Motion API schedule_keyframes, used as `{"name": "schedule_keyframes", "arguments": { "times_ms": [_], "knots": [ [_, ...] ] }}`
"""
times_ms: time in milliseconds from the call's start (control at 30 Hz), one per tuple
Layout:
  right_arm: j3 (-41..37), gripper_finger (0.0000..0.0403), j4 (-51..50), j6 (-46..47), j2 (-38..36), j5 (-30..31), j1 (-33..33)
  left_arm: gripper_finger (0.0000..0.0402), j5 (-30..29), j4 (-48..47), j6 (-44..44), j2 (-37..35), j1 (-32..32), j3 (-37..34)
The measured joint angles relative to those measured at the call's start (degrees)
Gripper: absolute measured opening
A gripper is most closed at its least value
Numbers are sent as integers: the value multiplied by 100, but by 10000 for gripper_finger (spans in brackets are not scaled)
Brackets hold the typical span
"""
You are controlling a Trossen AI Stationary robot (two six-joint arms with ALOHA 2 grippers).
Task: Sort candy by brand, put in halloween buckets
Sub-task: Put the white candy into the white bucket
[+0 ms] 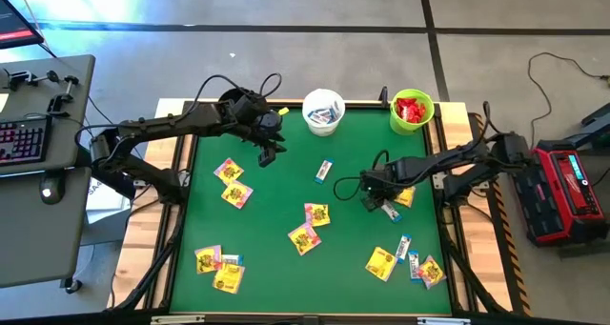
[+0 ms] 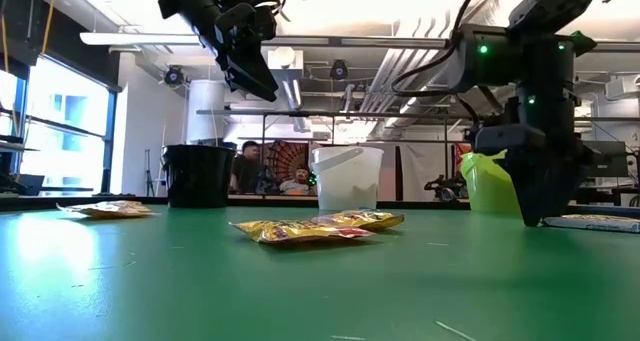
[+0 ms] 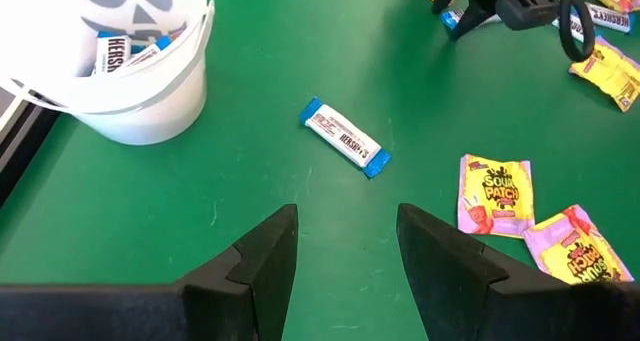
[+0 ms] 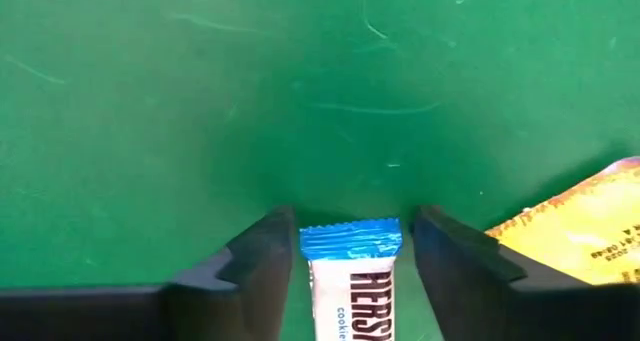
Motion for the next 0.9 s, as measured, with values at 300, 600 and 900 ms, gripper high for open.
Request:
{"name": "schedule_keyframes", "arguments": {
  "times_ms": [300,600,900],
  "knots": [
    [-4,71,-19,-150,1,-266,-38,165,-17,0,-9,0,-1,0],
    [54,2,-69,-388,-33,-560,-129,165,-119,0,42,0,-1,0],
    [848,48,-1404,-96,-532,-687,709,165,-122,-23,9,0,-1,0]
  ]
}}
